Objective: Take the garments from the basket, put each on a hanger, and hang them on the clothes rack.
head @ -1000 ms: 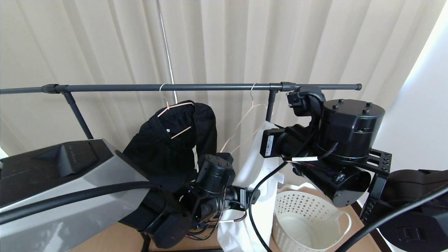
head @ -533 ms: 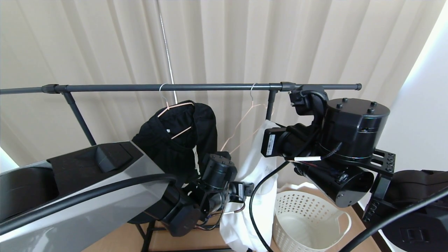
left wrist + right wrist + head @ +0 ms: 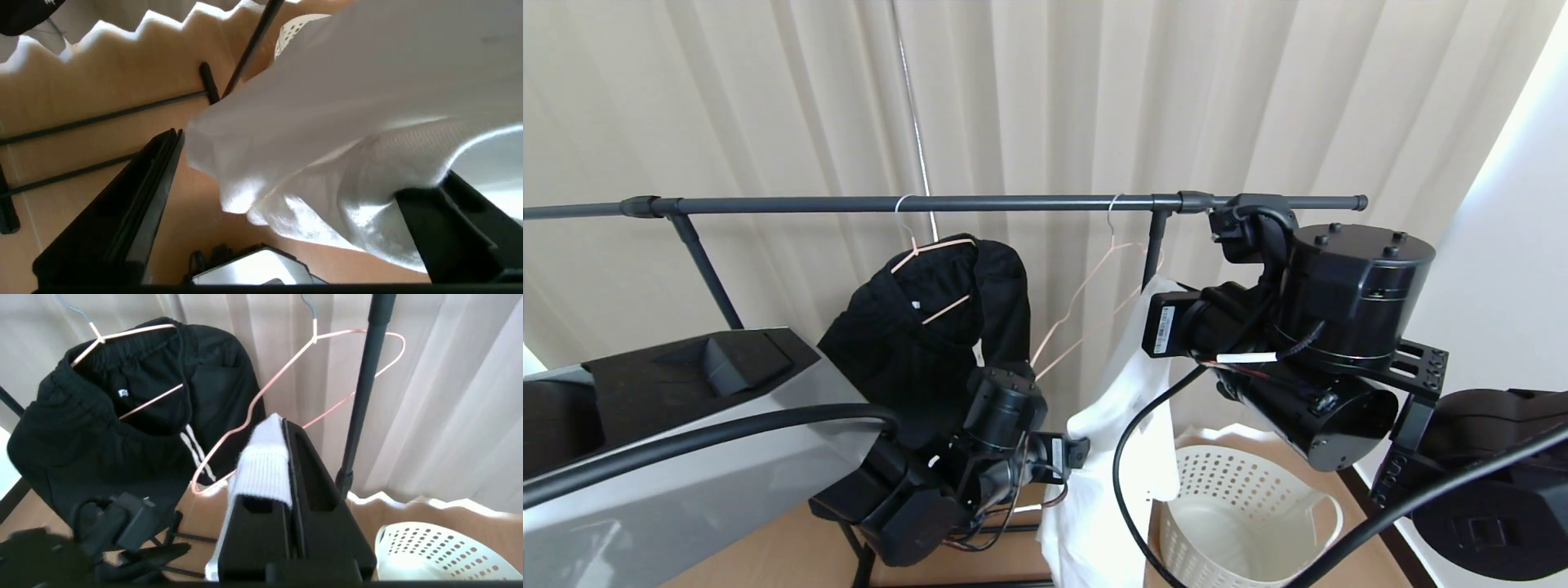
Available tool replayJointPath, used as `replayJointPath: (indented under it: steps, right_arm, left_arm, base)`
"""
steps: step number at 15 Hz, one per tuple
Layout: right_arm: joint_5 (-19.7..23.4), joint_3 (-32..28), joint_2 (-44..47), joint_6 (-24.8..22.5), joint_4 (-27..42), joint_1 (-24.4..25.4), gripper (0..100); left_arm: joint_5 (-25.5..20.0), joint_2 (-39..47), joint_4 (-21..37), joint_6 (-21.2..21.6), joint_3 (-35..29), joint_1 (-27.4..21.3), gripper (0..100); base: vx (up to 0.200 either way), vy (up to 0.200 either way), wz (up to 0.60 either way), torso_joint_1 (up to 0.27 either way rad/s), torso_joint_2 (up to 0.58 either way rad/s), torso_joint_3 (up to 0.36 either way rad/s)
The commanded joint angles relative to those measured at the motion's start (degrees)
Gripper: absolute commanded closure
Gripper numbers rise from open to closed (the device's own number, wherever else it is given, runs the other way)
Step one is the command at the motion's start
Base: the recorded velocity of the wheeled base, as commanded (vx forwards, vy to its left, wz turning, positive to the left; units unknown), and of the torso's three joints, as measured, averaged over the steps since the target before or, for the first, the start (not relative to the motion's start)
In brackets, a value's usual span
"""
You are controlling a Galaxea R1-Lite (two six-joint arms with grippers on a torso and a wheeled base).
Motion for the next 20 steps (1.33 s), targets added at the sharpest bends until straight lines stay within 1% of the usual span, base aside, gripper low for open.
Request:
replayJointPath:
  steps: [1,2,5,8,9,10,12,13,14,15,16,17,18,19,20]
  right_arm:
    - [0.0,-0.2,0.2,0.0,0.0,-1.6,100]
    - [0.0,-0.2,0.1,0.0,0.0,-2.3,100]
    - [0.1,-0.3,0.1,-0.4,0.0,-4.0,100]
    - [0.0,-0.4,0.9,-3.1,0.0,-7.3,100]
    - [0.1,-0.4,0.9,-4.4,0.0,-8.0,100]
    - [0.1,-0.3,1.3,-5.7,0.2,-8.4,100]
    - [0.0,0.0,1.7,-9.6,0.5,-8.4,100]
    - [0.1,0.0,1.7,-12.6,1.3,-8.4,100]
    - [0.0,0.3,1.7,-15.9,3.8,-8.4,100]
    - [0.0,0.7,1.3,-17.6,6.4,-8.4,100]
    - [0.0,-0.4,1.0,-20.0,14.3,-8.5,100]
    - [0.1,-3.7,1.3,-20.3,19.4,-9.3,100]
    - [0.2,-6.4,1.5,-20.0,25.2,-9.8,100]
    - [0.2,-7.4,1.2,-18.2,29.9,-9.8,100]
    - [0.3,-8.4,1.6,-13.8,33.7,-9.6,100]
  left_arm:
    - [0.0,-2.3,-1.6,0.0,2.4,0.1,0]
    - [0.0,-2.3,-2.7,0.1,3.2,0.1,100]
    - [0.0,-3.6,-3.6,1.0,5.5,-0.1,100]
    - [-0.1,-9.3,-3.9,1.1,7.8,-0.1,100]
    - [-0.1,-11.1,-3.9,2.1,8.3,0.1,100]
    - [-0.1,-12.5,-3.9,4.3,8.9,0.4,100]
    - [0.1,-14.7,-4.0,6.9,8.3,0.7,100]
    - [0.1,-16.1,-3.9,8.2,7.5,0.9,100]
    - [0.2,-16.9,-3.9,9.2,6.8,1.4,100]
    - [0.3,-17.3,-3.8,9.8,6.6,1.8,100]
    - [0.4,-18.1,-3.8,11.6,6.2,2.3,100]
    - [0.5,-18.1,-3.7,12.6,5.5,2.5,100]
    - [0.5,-18.1,-3.7,13.2,4.8,2.8,100]
    - [0.8,-18.1,-3.6,13.8,4.3,3.3,100]
    - [0.8,-18.2,-3.6,14.5,3.7,3.6,100]
  base:
    - [0.0,0.0,0.0,0.0,0.0,0.0]
    - [0.0,0.0,0.0,0.0,0.0,0.0]
    - [0.0,0.0,0.0,0.0,0.0,0.0]
    - [0.0,0.0,0.0,0.0,0.0,0.0]
    - [0.0,0.0,0.0,0.0,0.0,0.0]
    - [0.0,0.0,0.0,0.0,0.0,0.0]
    - [0.0,0.0,0.0,0.0,0.0,0.0]
    - [0.0,0.0,0.0,0.0,0.0,0.0]
    - [0.0,0.0,0.0,0.0,0.0,0.0]
    - [0.0,0.0,0.0,0.0,0.0,0.0]
    - [0.0,0.0,0.0,0.0,0.0,0.0]
    - [0.0,0.0,0.0,0.0,0.0,0.0]
    - [0.0,0.0,0.0,0.0,0.0,0.0]
    - [0.0,0.0,0.0,0.0,0.0,0.0]
    - [0.0,0.0,0.0,0.0,0.0,0.0]
